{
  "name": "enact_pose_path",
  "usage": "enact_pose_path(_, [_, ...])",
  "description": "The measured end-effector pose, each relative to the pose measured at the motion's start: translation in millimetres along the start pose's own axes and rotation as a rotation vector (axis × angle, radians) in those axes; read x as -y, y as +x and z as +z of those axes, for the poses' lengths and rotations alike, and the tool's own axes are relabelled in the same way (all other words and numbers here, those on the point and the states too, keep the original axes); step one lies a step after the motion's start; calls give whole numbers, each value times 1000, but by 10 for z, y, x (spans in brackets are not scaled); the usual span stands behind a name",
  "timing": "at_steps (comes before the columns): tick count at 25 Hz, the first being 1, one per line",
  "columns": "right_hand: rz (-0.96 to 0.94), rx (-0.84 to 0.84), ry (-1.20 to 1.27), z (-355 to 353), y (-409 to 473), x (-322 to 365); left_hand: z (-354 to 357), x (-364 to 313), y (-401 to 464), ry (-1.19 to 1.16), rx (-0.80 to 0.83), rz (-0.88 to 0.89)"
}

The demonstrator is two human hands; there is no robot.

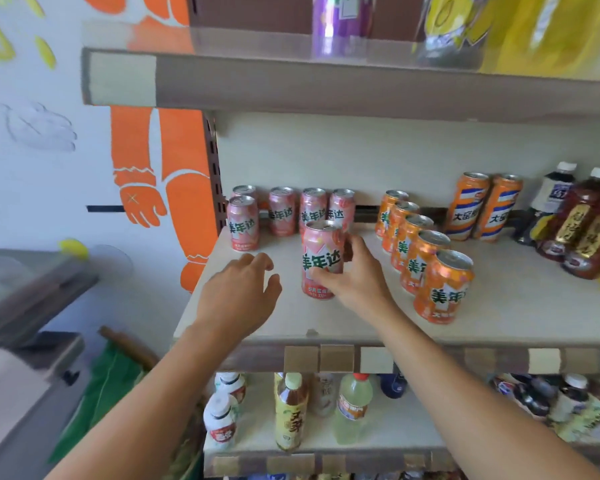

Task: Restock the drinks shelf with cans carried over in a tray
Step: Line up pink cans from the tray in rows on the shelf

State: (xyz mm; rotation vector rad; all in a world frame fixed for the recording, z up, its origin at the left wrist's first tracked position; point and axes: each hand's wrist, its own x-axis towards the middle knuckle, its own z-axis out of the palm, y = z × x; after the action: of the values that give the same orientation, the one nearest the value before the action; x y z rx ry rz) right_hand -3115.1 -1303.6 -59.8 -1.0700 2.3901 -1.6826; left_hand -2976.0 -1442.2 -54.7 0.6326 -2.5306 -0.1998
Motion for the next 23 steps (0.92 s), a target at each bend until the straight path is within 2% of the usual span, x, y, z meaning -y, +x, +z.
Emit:
enact_pose_path(4, [-6, 73, 0, 260, 602, -148, 77, 63, 258, 48, -6, -59])
enact_pose_path(12, [-53, 94, -20, 712, 1270, -386, 201, 149, 644, 72, 5, -72])
enact_pose_path(18, [-22, 35, -40, 850, 1461, -508, 254, 221, 890, 54, -5, -12])
enact_pose_path(23, [-44, 51, -29, 933, 1527, -517, 372, 312, 995, 72, 17, 2])
